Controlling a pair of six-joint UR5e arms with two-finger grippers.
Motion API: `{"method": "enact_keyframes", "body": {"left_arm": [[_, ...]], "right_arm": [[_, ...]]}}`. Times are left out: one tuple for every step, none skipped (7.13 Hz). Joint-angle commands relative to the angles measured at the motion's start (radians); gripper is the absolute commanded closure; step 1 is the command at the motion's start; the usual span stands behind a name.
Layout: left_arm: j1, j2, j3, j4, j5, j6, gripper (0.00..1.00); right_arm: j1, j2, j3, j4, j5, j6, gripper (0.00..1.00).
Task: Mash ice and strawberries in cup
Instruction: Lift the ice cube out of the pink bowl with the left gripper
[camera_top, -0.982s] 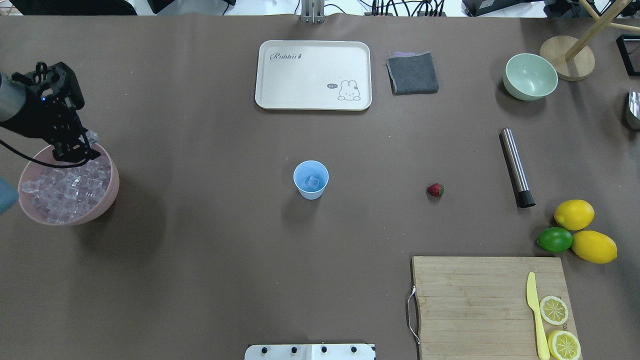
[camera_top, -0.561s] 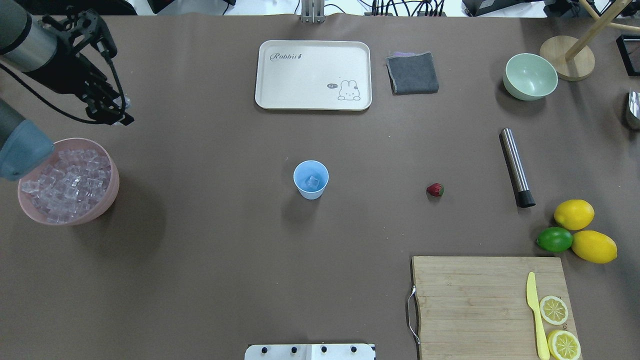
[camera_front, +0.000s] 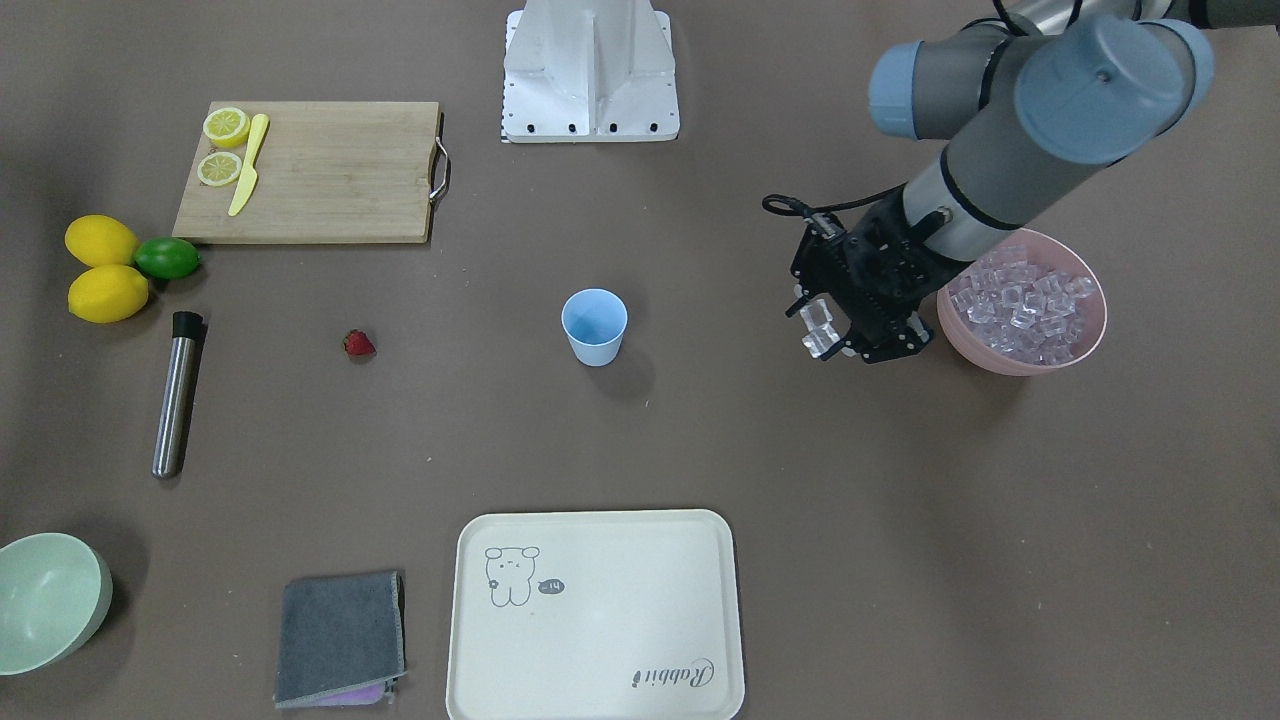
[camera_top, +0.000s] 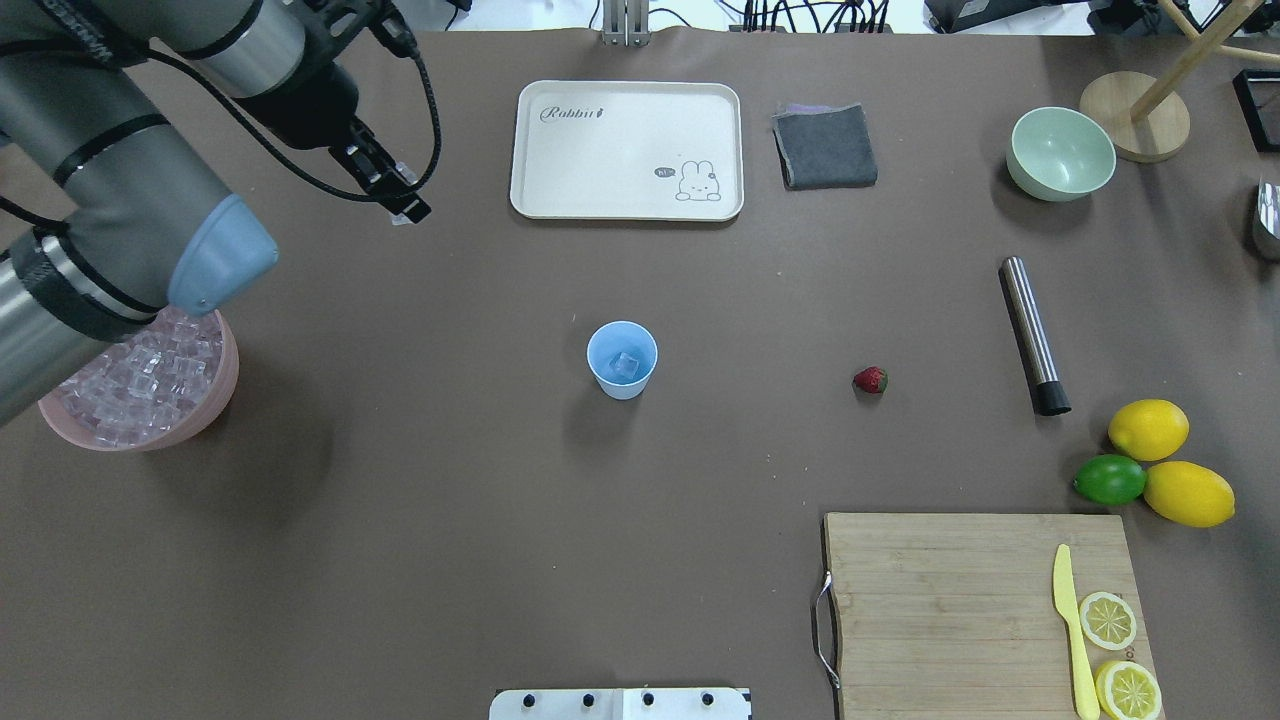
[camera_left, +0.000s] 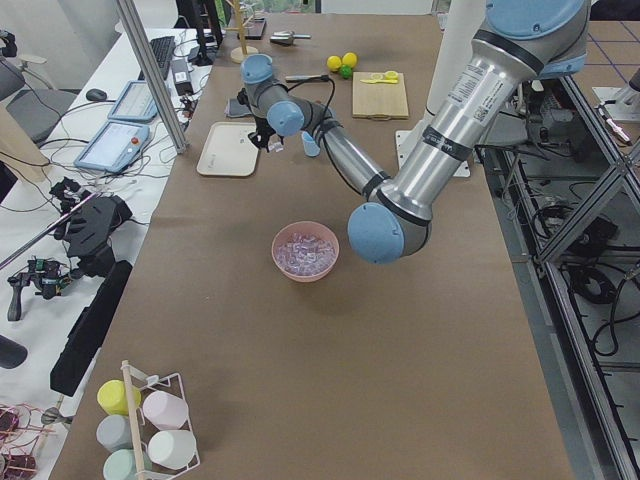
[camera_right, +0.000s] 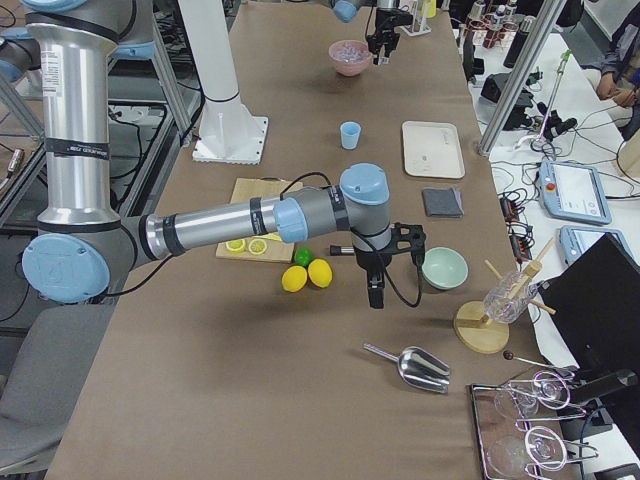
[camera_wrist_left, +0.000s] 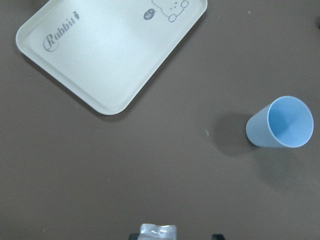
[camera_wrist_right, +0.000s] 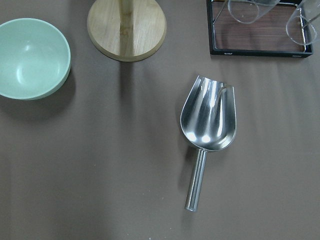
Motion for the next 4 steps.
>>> {"method": "enact_keyframes", "body": {"left_arm": [[0.069,-0.061,0.072,-0.082,0.008,-0.104,1.0],[0.099,-0.078,0.119,-0.169,0.009,-0.168,1.0],[0.12,-0.086,0.167,-0.254,0.014,-0.192,1.0],[0.132,-0.087,0.193,-0.306,0.062,-0.198,1.0]], "right_arm": [[0.0,0.0,0.005,0.0,-0.014,0.0,0.0],[0.0,0.0,0.007,0.0,-0.014,0.0,0.0],[0.0,0.003,-0.002,0.0,-0.026,-0.005,0.0],[0.0,0.01,0.001,0.0,-0.047,-0.002,0.0]]}}
